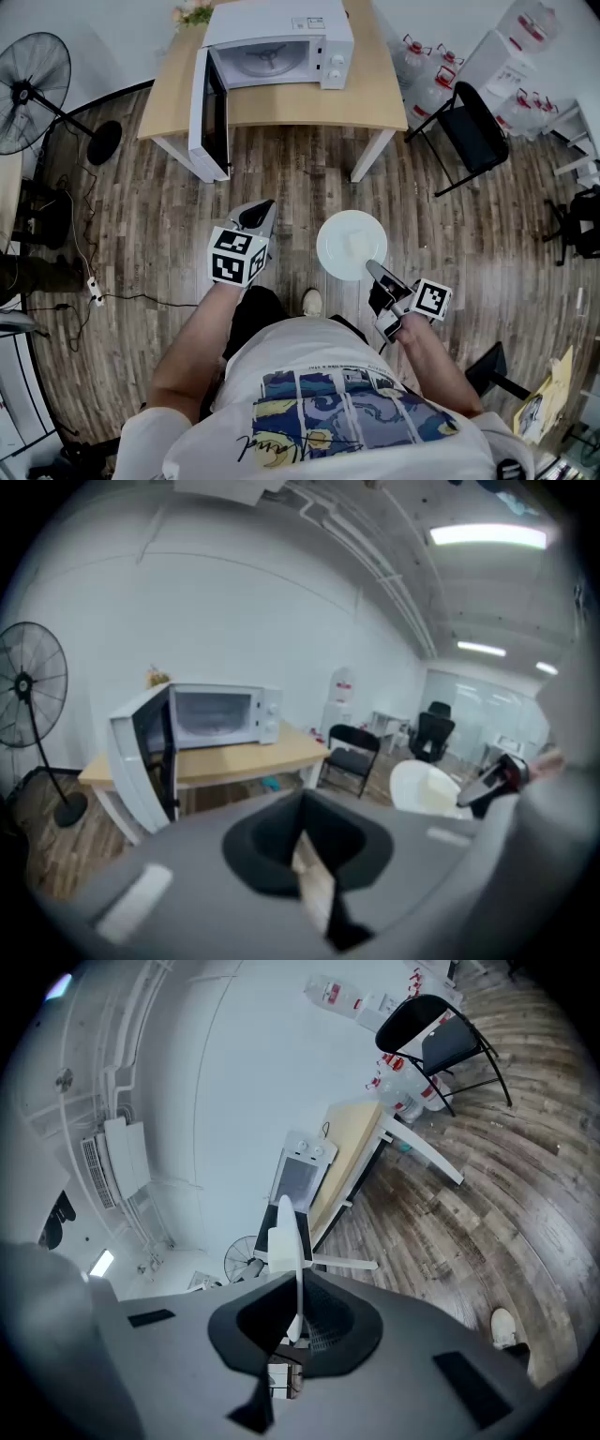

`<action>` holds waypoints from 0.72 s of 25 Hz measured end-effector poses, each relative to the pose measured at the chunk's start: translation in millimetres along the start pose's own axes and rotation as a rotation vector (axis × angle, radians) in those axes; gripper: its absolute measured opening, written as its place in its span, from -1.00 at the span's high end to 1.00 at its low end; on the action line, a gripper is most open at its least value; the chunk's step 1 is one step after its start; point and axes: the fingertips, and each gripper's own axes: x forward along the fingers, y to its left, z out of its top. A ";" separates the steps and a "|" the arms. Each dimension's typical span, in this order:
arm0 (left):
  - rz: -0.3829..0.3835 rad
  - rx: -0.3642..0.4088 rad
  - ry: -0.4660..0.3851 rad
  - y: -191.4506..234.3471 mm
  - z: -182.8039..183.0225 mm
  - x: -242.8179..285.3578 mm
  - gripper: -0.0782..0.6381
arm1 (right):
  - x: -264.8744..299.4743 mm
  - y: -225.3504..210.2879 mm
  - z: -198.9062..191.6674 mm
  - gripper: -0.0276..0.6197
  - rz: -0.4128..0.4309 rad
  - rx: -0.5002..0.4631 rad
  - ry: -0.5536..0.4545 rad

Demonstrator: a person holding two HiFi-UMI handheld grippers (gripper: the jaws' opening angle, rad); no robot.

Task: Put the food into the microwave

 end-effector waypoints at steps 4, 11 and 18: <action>0.018 0.006 0.003 15.2 8.6 12.8 0.76 | 13.4 0.7 5.2 0.87 0.006 0.011 0.004; 0.023 0.004 -0.020 61.3 32.8 41.2 0.76 | 60.2 4.0 35.0 0.87 -0.021 0.018 -0.011; -0.031 -0.013 -0.049 96.8 54.8 66.4 0.71 | 124.1 21.5 70.0 0.88 -0.063 -0.025 -0.016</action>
